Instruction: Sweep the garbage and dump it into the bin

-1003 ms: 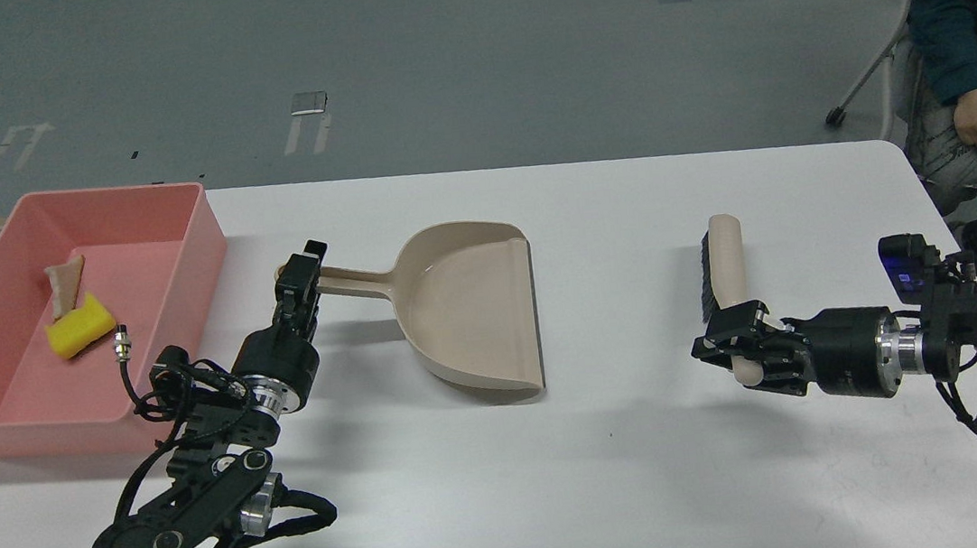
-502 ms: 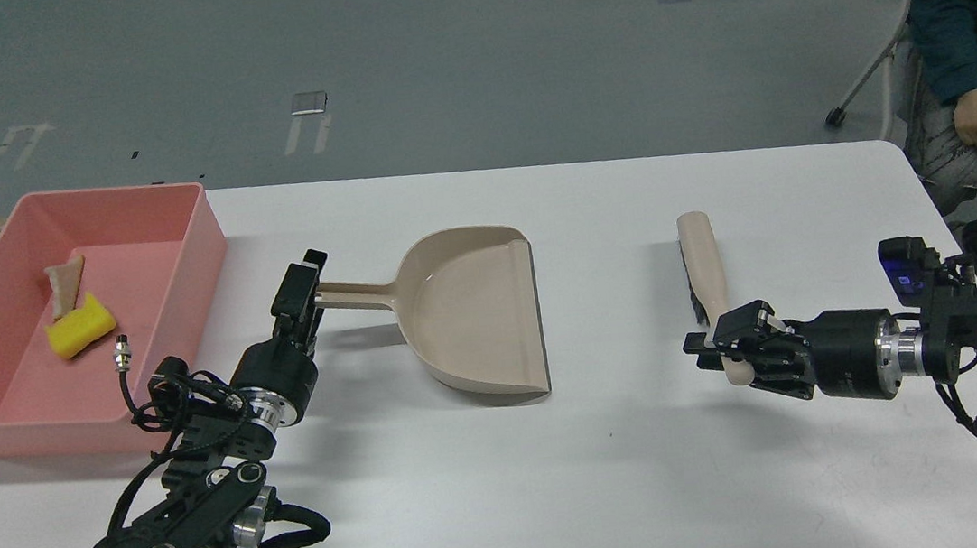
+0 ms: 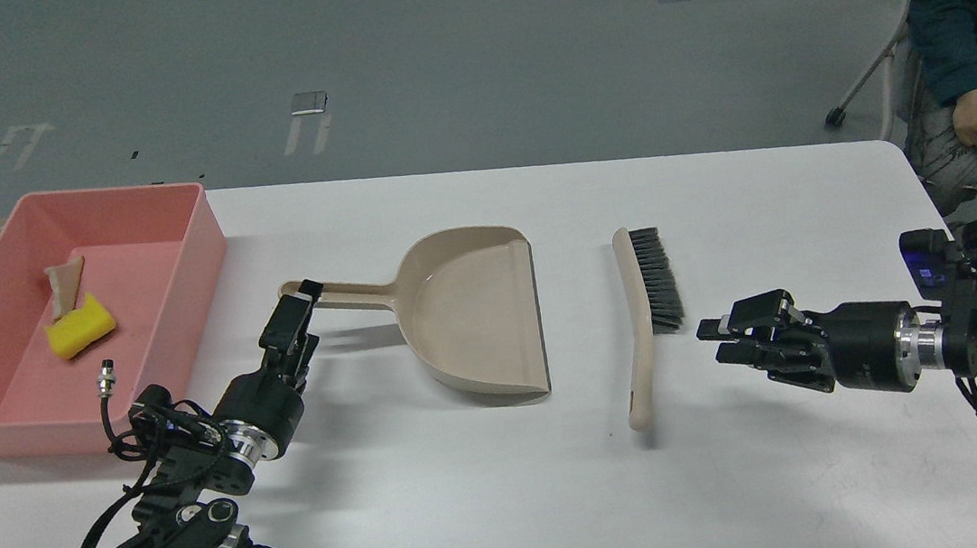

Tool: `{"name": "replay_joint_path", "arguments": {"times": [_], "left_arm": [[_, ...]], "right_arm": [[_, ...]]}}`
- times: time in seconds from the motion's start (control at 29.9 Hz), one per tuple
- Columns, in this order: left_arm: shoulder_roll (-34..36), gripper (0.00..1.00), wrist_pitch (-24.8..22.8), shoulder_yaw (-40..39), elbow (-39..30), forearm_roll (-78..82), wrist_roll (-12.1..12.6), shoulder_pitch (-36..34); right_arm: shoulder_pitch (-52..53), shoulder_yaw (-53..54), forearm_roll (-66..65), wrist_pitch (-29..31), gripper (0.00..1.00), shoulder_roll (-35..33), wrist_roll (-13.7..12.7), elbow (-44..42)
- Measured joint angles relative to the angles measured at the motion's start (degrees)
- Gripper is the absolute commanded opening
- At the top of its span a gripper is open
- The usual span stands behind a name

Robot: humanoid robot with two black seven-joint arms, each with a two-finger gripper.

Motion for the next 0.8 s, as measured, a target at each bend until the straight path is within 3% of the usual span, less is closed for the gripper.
{"name": "replay_joint_path", "arguments": {"times": [0.13,0.17,0.2,0.27,0.43,0.64,0.8], "left_arm": [[3.0,0.99,-1.3,-0.7,-3.7,-0.2,-0.1,2.7],[3.9,0.99,-1.8,-0.9,-4.9,-0.2,-0.3,3.4],[4.7,0.99,-2.2,-1.1,-5.9,-0.3,-0.4,4.0],[6.6,0.99,-3.3,-1.9,-8.6,-0.4,-0.9,5.3],[10.8,0.99,-9.2,-7.7,-14.9,-1.7,-1.3,8.2],[12.0,0.99,-21.8,-21.1,-17.8,-8.7,-0.6,8.5],[11.7,0.99,-29.4,-29.0,-15.8,-17.2,1.6,2.3]], "right_arm": [[0.0,1.6,0.1,0.0,0.61,-2.6,0.0,0.2],[0.0,2.4,0.2,0.0,0.68,-3.2,0.0,0.2],[0.0,3.1,0.2,0.0,0.81,-3.5,0.0,0.2],[0.0,5.4,0.3,0.0,0.95,-4.1,0.0,-0.2],[0.0,12.0,0.4,0.0,0.98,-4.6,0.0,-2.0],[-0.1,23.2,0.5,0.0,0.98,-3.4,0.0,-7.4],[-0.1,36.1,1.5,0.0,0.99,0.4,0.0,-15.5]]}}
